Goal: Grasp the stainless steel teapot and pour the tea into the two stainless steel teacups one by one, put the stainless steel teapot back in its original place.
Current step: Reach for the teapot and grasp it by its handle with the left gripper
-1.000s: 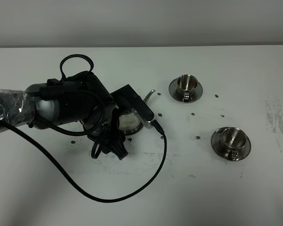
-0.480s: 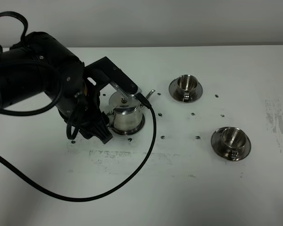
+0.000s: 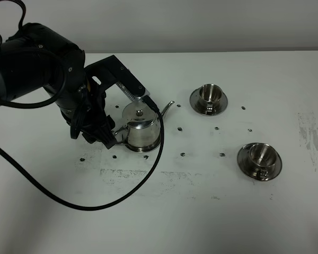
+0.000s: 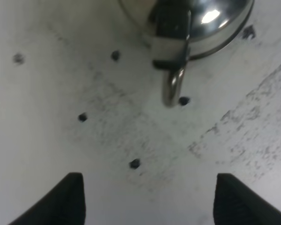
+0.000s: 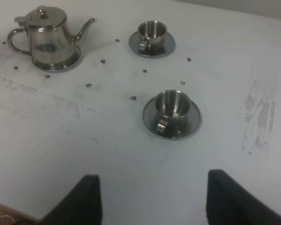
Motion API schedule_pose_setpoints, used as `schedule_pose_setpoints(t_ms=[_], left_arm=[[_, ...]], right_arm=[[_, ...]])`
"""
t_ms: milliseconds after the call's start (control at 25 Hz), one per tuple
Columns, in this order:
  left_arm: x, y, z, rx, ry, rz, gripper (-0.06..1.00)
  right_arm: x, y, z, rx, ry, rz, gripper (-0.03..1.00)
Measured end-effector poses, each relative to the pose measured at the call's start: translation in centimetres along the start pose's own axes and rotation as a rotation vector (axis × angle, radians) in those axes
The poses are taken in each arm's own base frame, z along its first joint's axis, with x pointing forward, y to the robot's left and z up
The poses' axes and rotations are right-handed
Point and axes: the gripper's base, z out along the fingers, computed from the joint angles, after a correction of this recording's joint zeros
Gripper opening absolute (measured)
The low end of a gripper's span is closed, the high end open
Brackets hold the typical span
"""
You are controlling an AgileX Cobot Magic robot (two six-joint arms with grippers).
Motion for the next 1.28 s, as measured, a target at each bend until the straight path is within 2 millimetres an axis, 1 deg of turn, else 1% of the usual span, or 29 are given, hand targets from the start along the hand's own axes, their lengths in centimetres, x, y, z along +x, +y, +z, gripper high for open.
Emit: schedule_pose_setpoints(t_ms=[200, 680, 1040, 1280], left_arm=[[-1.1, -0.1, 1.4, 0.075, -0.005, 0.023, 0.56], [-3.7, 0.7, 3.8, 0.112, 0.064, 0.063, 0.56], [-4.2, 0.6, 5.8, 0.130, 0.073, 0.053, 0.56], [-4.4, 0.4, 6.2, 0.139, 0.055, 0.028, 0.56]], right_arm=[[0.0, 0.0, 0.0, 0.000, 0.000, 0.001, 0.48], [0.0, 0.0, 0.0, 0.000, 0.000, 0.001, 0.48], [0.0, 0.0, 0.0, 0.000, 0.000, 0.002, 0.48], [0.0, 0.0, 0.0, 0.000, 0.000, 0.002, 0.48]])
